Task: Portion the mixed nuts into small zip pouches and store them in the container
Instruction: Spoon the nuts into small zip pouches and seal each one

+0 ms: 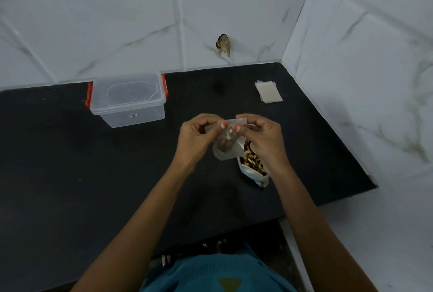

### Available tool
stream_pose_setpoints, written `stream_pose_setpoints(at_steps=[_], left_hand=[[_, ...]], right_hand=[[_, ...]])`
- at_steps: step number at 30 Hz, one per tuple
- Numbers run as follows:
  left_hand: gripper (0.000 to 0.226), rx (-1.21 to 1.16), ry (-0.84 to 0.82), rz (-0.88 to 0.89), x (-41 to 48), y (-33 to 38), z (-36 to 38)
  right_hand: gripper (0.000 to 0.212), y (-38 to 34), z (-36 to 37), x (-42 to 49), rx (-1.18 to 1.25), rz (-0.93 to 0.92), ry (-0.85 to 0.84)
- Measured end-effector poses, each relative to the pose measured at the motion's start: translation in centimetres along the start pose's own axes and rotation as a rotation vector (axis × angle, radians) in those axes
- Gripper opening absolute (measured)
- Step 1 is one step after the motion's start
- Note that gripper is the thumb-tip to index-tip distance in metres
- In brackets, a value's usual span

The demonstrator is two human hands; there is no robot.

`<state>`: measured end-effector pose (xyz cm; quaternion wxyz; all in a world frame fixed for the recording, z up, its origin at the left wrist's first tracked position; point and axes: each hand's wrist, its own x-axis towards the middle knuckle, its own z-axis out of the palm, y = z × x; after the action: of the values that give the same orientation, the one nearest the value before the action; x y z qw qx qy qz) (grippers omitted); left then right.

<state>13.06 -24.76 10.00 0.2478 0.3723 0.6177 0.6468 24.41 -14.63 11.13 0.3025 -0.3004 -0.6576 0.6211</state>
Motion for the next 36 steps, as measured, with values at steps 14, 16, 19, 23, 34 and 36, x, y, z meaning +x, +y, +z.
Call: stream_pose_setpoints(at_steps=[14, 16, 19, 23, 34, 36], left_hand=[[0.012, -0.055, -0.038, -0.093, 0.1, 1.1, -0.3], [0.011, -0.073, -0.034, -0.109, 0.2, 1.3, -0.4], [0.013, -0.092, -0.012, -0.128, 0.3, 1.5, -0.4], [0.012, -0.080, -0.009, -0.126, 0.3, 1.5, -0.4], [0.012, -0.040, 0.014, -0.091, 0.1, 1.1, -0.2], [0.012, -0.040, 0.014, -0.089, 0.1, 1.1, -0.3]], right_hand=[[0.011, -0.2, 0.8, -0.1, 0.123, 0.106, -0.081], [0.010, -0.3, 0.8, 0.0, 0.150, 0.108, -0.094], [0.012, -0.5, 0.5, 0.0, 0.206, 0.126, -0.141], [0.010, -0.3, 0.5, 0.2, 0.170, 0.100, -0.057], [0.012, 0.1, 1.0, 0.1, 0.068, 0.089, 0.030], [0.012, 0.1, 0.7, 0.0, 0.129, 0.103, 0.003]])
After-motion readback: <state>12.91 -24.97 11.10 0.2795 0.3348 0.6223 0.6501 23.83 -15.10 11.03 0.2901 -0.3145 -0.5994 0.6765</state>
